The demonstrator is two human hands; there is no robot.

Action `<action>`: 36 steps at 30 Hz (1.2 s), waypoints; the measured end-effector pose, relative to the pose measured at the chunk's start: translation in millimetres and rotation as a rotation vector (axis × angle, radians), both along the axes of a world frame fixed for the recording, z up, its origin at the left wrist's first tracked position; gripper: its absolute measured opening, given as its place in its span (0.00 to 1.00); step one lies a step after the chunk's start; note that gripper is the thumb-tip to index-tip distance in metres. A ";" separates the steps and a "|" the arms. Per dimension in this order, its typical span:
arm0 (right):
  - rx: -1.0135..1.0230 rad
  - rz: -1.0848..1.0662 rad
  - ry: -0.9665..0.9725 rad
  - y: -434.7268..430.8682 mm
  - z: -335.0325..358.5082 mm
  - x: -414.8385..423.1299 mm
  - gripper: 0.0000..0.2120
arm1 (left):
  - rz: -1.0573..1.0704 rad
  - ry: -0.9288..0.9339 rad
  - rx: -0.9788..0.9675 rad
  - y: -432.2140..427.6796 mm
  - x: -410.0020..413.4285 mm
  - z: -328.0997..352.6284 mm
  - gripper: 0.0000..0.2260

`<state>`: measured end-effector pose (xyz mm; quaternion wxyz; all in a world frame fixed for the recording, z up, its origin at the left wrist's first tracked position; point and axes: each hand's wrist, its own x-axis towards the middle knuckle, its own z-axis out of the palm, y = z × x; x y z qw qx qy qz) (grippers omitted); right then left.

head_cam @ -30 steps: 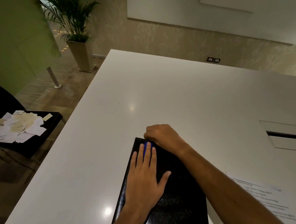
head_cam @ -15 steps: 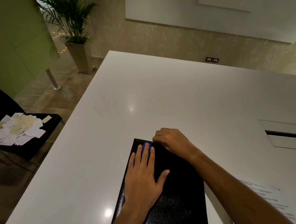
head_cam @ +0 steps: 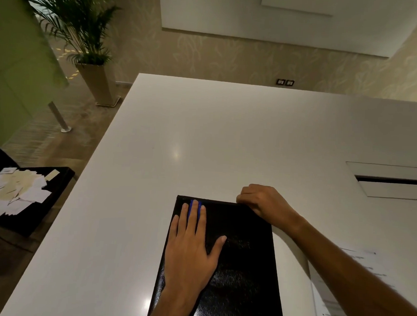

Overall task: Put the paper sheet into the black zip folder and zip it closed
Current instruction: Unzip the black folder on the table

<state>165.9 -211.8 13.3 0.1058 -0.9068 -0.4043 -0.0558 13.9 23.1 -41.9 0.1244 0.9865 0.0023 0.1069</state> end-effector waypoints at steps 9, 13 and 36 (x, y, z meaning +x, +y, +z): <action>0.074 -0.183 -0.068 -54.5 -1.5 -22.4 0.05 | -0.006 0.030 0.025 -1.5 0.7 2.8 0.40; 0.102 -0.283 -0.067 -61.7 -7.9 -39.6 0.04 | -0.009 0.050 0.053 -8.1 1.1 8.8 0.38; 0.203 -0.436 -0.017 -71.3 -20.4 -90.1 0.05 | -0.438 0.025 0.021 -95.2 15.2 0.1 0.28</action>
